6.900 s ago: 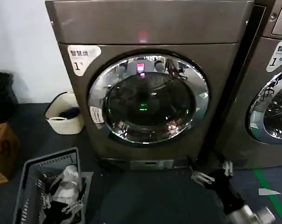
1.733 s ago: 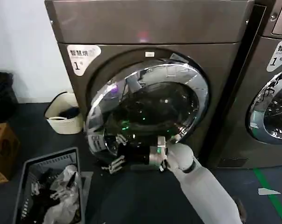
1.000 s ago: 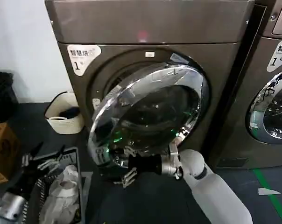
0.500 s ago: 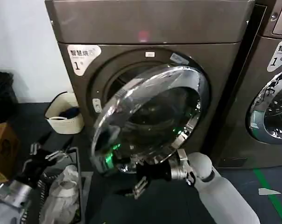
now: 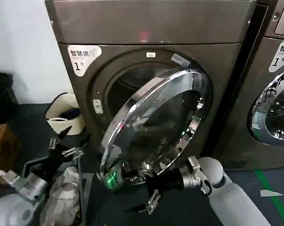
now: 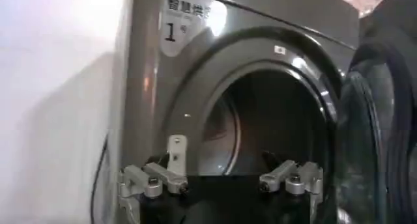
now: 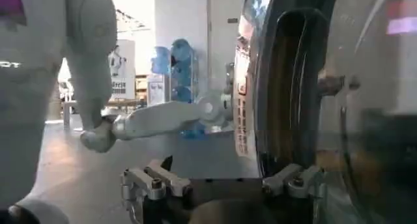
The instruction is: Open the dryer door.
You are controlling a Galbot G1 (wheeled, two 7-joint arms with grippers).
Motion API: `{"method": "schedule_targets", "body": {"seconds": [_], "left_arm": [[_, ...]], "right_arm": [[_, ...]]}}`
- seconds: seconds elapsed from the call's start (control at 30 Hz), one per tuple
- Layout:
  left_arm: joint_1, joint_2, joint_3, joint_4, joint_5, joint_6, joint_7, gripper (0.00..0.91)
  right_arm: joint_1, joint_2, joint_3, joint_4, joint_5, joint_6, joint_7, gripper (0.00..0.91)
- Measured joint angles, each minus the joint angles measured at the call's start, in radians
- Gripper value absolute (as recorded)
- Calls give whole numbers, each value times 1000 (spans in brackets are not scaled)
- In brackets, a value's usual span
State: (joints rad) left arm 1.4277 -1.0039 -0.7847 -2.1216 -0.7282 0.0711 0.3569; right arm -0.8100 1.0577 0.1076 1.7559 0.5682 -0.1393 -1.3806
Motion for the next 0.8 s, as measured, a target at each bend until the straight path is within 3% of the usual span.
{"method": "schedule_targets", "body": {"seconds": [0.8], "left_arm": [[-150,69,237,32,2,26,19,907]], "right_arm": [[-149,-54,199,59,-15,71,-25,907]]}}
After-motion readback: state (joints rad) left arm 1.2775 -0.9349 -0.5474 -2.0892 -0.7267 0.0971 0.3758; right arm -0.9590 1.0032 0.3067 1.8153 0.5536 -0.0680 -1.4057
